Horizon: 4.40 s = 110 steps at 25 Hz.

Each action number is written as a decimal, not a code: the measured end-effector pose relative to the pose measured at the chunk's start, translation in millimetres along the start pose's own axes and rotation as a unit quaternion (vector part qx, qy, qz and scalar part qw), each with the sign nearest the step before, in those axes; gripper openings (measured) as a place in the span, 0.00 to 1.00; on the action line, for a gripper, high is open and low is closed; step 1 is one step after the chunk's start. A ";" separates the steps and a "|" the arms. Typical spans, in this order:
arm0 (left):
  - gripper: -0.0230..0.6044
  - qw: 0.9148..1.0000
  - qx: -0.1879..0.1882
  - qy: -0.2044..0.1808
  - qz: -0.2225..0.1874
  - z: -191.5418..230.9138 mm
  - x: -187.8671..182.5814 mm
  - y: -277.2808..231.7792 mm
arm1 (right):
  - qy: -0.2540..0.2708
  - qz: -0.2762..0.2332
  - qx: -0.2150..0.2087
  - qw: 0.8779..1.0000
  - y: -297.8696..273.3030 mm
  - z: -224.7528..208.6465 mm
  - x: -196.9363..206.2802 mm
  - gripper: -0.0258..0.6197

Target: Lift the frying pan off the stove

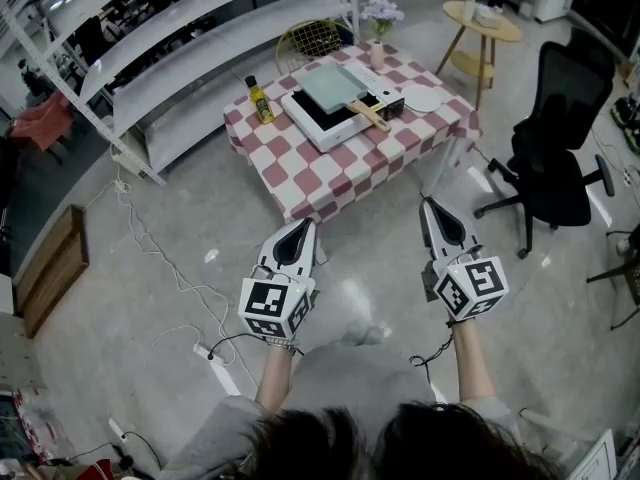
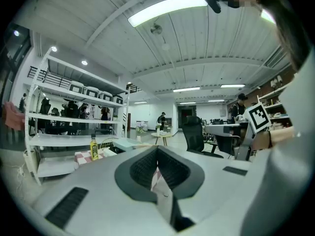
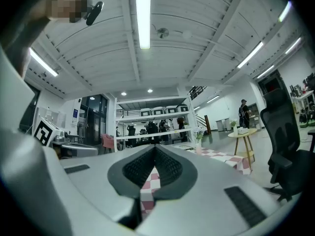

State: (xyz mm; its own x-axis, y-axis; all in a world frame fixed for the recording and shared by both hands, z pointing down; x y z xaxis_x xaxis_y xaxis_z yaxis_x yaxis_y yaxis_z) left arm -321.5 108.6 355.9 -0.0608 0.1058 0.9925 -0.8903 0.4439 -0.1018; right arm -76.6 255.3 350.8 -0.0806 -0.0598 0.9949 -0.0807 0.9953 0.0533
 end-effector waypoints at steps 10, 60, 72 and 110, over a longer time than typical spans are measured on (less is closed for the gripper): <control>0.08 1.000 -0.004 0.002 0.002 -21.7 4.0 -6.0 | -0.015 -0.013 -0.023 1.000 2.1 -14.4 4.3 0.07; 0.08 0.994 0.079 0.063 0.037 69.0 12.9 -205.0 | -0.039 0.015 0.030 0.999 -162.3 -105.3 31.3 0.07; 0.08 0.997 0.017 0.062 0.036 66.4 -1.2 -269.5 | -0.033 0.026 -0.046 0.998 -225.4 -180.3 15.2 0.08; 0.08 0.965 -0.158 0.202 0.047 43.0 24.3 -318.7 | -0.081 0.137 -0.267 0.950 -344.1 -228.7 54.3 0.07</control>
State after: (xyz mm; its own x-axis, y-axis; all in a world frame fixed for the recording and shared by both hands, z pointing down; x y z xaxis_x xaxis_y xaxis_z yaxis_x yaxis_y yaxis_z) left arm -58.6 -68.6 415.3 0.1023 0.4693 0.8771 -0.7039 0.6572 -0.2695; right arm 173.9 -73.1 405.9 -0.1817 0.2400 0.9536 0.4775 0.8693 -0.1278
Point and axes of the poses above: the fingertips, and each gripper's own axes: y backward along the fingers, z to its left, x out of its underside, the point moved 9 cm from there along y, backward along the fingers, and after that the axes turned 3 degrees about y, right-handed, at the moved point
